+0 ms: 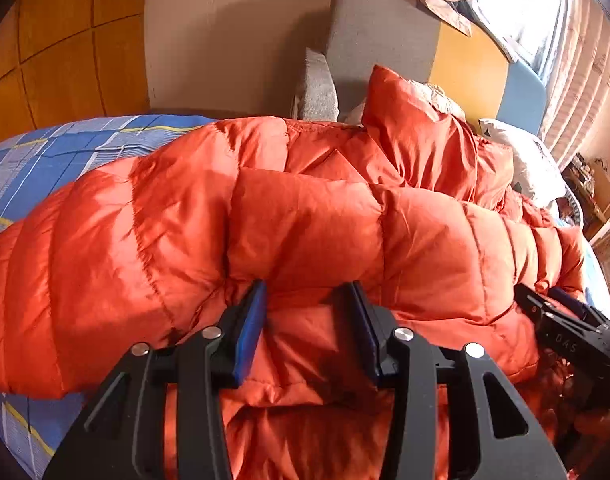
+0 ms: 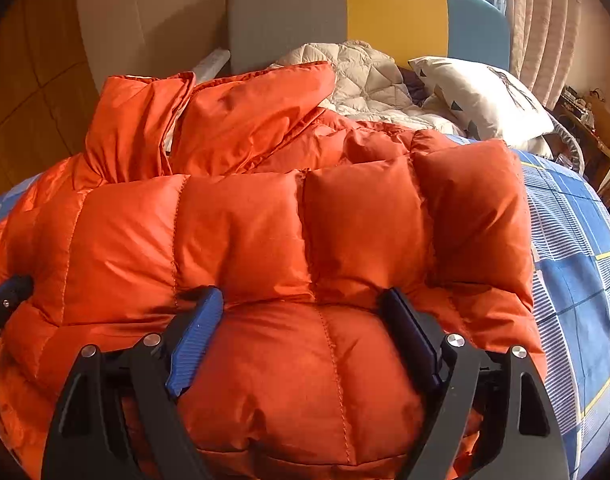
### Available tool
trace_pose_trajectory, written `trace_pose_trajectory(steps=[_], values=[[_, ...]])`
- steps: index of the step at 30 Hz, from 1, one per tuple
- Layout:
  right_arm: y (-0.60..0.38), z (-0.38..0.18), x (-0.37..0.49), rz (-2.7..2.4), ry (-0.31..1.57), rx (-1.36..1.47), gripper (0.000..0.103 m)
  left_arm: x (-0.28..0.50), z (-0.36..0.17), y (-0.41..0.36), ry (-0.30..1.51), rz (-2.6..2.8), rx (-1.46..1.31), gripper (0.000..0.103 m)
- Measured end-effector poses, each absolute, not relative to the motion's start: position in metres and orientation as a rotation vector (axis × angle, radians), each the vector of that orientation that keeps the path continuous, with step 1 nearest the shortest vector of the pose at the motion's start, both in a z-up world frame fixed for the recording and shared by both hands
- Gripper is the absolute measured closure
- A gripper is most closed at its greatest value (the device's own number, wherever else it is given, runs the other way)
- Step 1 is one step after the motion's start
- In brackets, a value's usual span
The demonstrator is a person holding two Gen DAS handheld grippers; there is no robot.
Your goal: Fold large clothes
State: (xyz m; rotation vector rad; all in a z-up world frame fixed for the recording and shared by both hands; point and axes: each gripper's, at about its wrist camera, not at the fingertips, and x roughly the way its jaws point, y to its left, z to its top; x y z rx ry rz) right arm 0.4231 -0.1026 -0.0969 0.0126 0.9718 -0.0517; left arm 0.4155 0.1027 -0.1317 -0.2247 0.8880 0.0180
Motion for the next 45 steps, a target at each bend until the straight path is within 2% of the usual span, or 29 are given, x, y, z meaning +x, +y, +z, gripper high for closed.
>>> trace_pose_trajectory(steps=[1,3,5,20,31,39,41,44,45], values=[[-0.103,-0.093,0.422,-0.051,0.972,0.019,0.02,0.409,-0.127,0.103,0.876,0.026,-0.222,0.039],[-0.104,-0.083,0.415,-0.054,0.96,0.04,0.02,0.391,-0.116,0.108,0.84,0.047,-0.233,0.028],[-0.104,-0.072,0.403,-0.048,0.932,0.063,0.017,0.371,-0.106,0.12,0.809,0.064,-0.286,0.024],[-0.083,-0.062,0.356,-0.049,0.931,0.005,0.017,0.249,-0.126,0.279,0.818,0.42,-0.445,0.025],[-0.111,-0.06,0.363,-0.167,0.956,0.03,0.017,0.191,-0.135,0.381,0.82,0.649,-0.485,0.025],[-0.104,-0.072,0.366,-0.202,0.952,-0.006,0.017,0.168,-0.153,0.435,0.814,0.738,-0.628,0.026],[-0.104,-0.074,0.369,-0.205,0.954,-0.01,0.017,0.171,-0.155,0.438,0.819,0.756,-0.626,0.033],[-0.104,-0.077,0.372,-0.207,0.965,-0.023,0.017,0.179,-0.159,0.445,0.827,0.779,-0.609,0.055],[-0.103,-0.079,0.373,-0.207,0.968,-0.026,0.017,0.181,-0.158,0.446,0.821,0.779,-0.604,0.07]])
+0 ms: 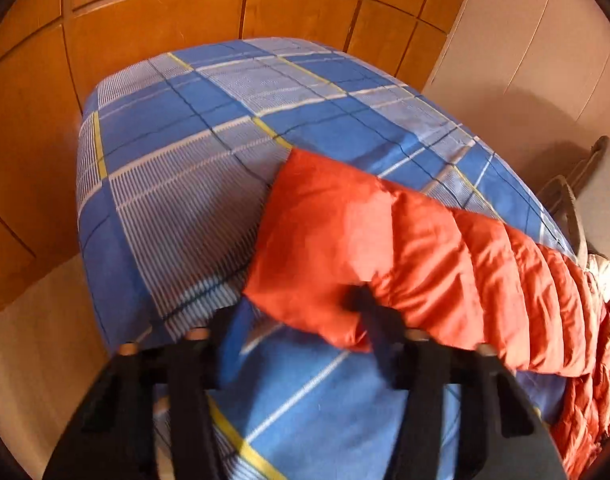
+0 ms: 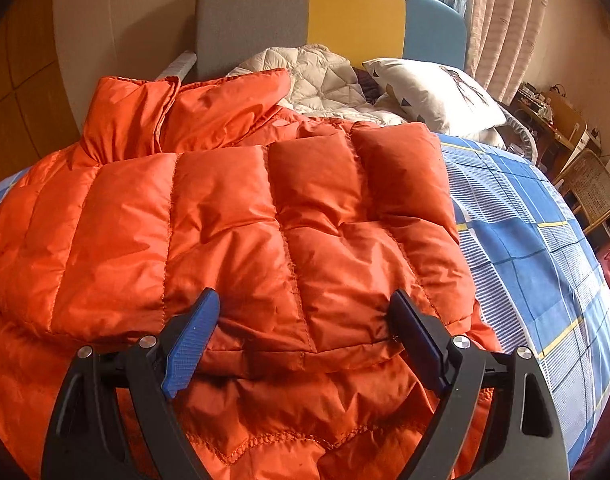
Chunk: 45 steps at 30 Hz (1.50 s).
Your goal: Fold large clothes
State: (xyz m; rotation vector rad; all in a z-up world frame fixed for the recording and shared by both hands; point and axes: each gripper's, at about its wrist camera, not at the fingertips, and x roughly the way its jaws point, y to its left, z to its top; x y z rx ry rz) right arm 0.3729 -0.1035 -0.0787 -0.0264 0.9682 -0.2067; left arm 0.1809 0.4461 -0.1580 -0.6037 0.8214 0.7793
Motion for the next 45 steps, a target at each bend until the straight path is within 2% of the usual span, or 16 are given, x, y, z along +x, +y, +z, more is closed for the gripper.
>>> trace_pose_trajectory(steps=[1,4,13,24,30,36,41,42,43,45], values=[[-0.103,-0.08,0.374,-0.206,0.97,-0.03,0.017,0.183,-0.156,0.446,0.816,0.776,-0.597,0.084],[-0.103,-0.083,0.374,-0.204,0.975,-0.036,0.016,0.189,-0.146,0.441,0.787,0.752,-0.558,0.097],[-0.104,-0.085,0.375,-0.201,0.978,-0.028,0.016,0.225,-0.099,0.388,0.686,0.564,-0.455,0.099],[-0.111,-0.082,0.376,-0.173,0.99,-0.005,0.016,0.303,-0.033,0.253,0.603,0.182,-0.271,0.1],[-0.114,-0.081,0.378,-0.155,0.995,0.004,0.016,0.325,-0.029,0.173,0.619,-0.02,-0.197,0.1],[-0.118,-0.081,0.378,-0.137,1.0,0.014,0.016,0.337,-0.049,0.12,0.685,-0.131,-0.164,0.1],[-0.119,-0.08,0.379,-0.129,1.004,0.011,0.016,0.339,-0.067,0.101,0.734,-0.167,-0.164,0.096],[-0.119,-0.08,0.379,-0.128,1.004,0.009,0.016,0.336,-0.071,0.098,0.742,-0.181,-0.171,0.089],[-0.119,-0.08,0.379,-0.127,1.005,0.008,0.016,0.336,-0.073,0.097,0.741,-0.185,-0.173,0.088],[-0.12,-0.08,0.381,-0.128,1.008,0.006,0.016,0.333,-0.075,0.098,0.744,-0.208,-0.189,0.068]])
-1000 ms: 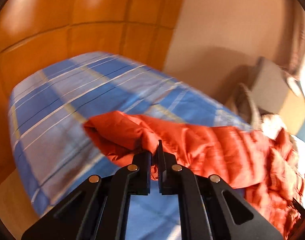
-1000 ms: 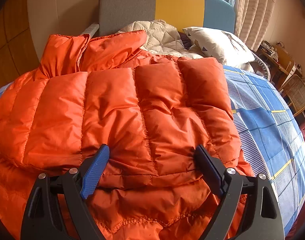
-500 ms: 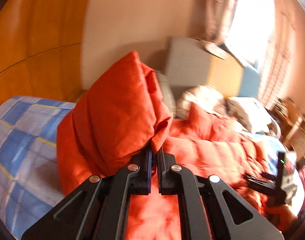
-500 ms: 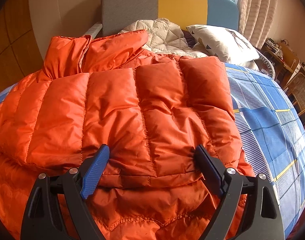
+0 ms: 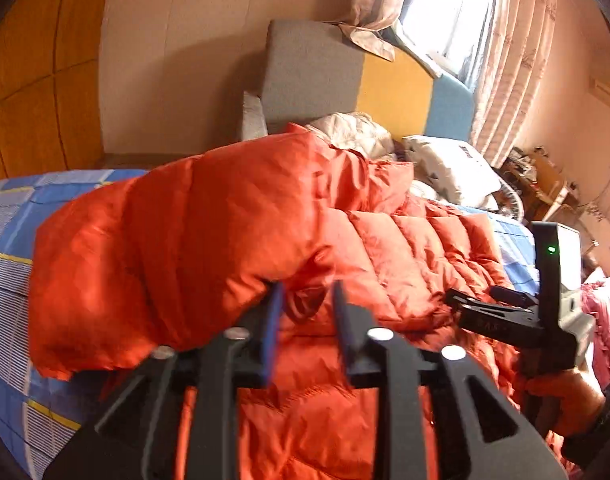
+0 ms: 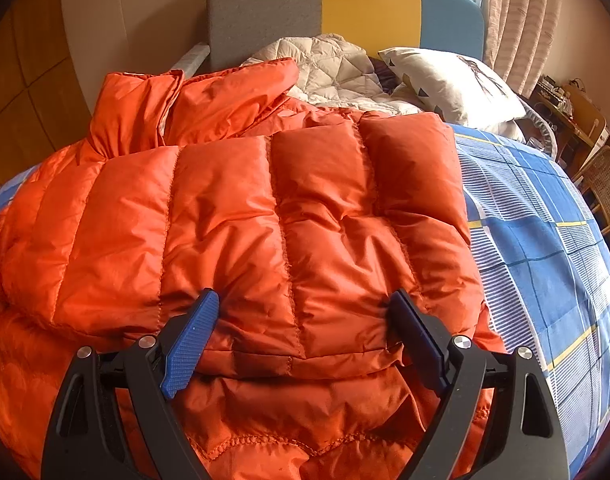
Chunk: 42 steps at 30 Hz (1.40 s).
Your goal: Fold large clothes
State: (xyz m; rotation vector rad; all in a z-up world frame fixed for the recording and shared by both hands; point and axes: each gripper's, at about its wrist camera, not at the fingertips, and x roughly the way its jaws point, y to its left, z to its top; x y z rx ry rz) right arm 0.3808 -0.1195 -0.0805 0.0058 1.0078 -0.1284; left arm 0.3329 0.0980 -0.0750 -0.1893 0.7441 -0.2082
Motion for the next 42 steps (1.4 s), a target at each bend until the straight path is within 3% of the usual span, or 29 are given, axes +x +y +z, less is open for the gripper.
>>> trace_pose_trajectory(steps=[1,6,18,30,32,34,36,37,42], values=[[-0.12,-0.081,0.381,-0.13,1.009,0.005,0.016,0.33,-0.074,0.097,0.739,-0.206,-0.185,0.063],[-0.119,-0.08,0.38,-0.134,1.007,0.005,0.017,0.304,-0.076,0.103,0.721,-0.22,-0.221,0.061],[-0.072,-0.04,0.374,0.115,0.925,0.089,0.034,0.293,-0.118,0.148,0.836,0.033,-0.224,0.062],[0.013,-0.043,0.405,0.465,1.066,0.31,0.028,0.303,-0.121,0.142,0.843,0.04,-0.176,0.061],[0.025,-0.051,0.41,0.479,1.089,0.319,0.035,0.304,-0.121,0.143,0.842,0.041,-0.178,0.061],[0.034,-0.055,0.413,0.491,1.101,0.311,0.076,0.305,-0.121,0.144,0.838,0.039,-0.18,0.06],[0.039,-0.053,0.411,0.495,1.092,0.296,0.094,0.308,-0.119,0.144,0.832,0.043,-0.186,0.06],[0.04,-0.049,0.41,0.485,1.075,0.272,0.098,0.308,-0.119,0.145,0.83,0.043,-0.193,0.06],[0.021,-0.031,0.405,0.432,0.996,0.236,0.101,0.307,-0.122,0.144,0.829,0.045,-0.194,0.06]])
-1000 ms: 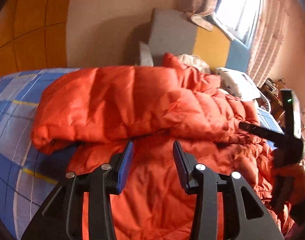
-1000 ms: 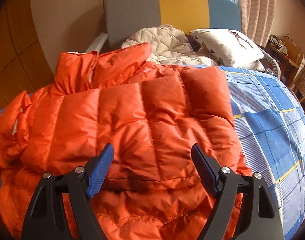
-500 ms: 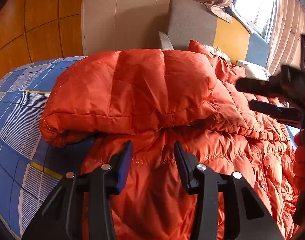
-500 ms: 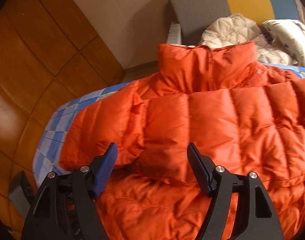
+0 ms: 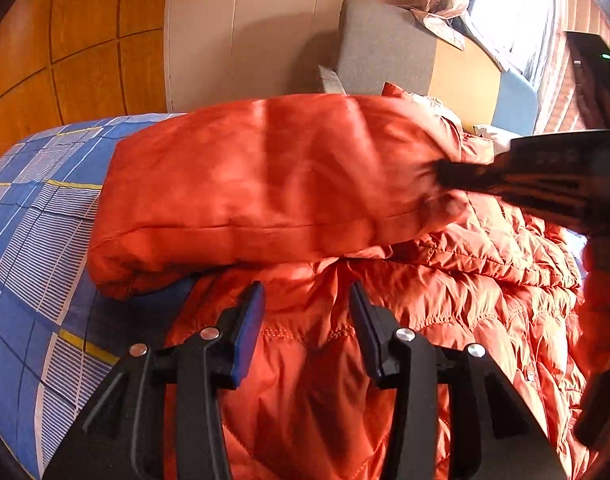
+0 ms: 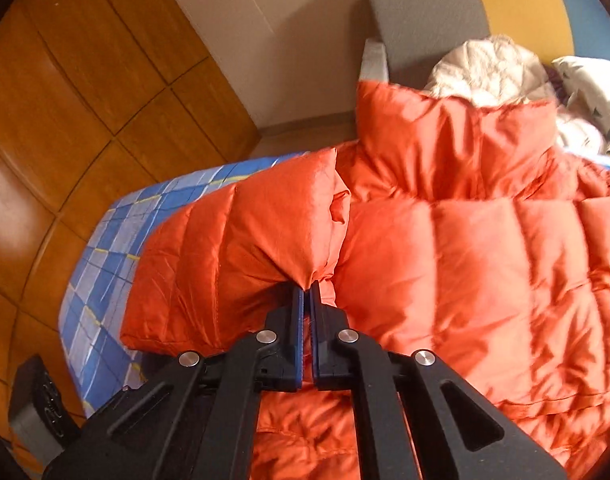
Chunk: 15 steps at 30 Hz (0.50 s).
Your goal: Fold large clothes
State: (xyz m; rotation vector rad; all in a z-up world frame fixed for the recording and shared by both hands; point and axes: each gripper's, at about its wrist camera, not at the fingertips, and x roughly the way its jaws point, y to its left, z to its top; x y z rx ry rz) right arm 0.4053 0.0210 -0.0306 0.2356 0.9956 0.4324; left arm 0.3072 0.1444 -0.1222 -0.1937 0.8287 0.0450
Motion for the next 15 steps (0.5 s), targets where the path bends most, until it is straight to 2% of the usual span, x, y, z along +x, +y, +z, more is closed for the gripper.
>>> trace_pose_trajectory(steps=[15], values=[[-0.095,-0.022,0.395,0.102,0.923,0.171,0.101,0.312,-0.122,0.137,0.825,0.072,-0.187,0.06]])
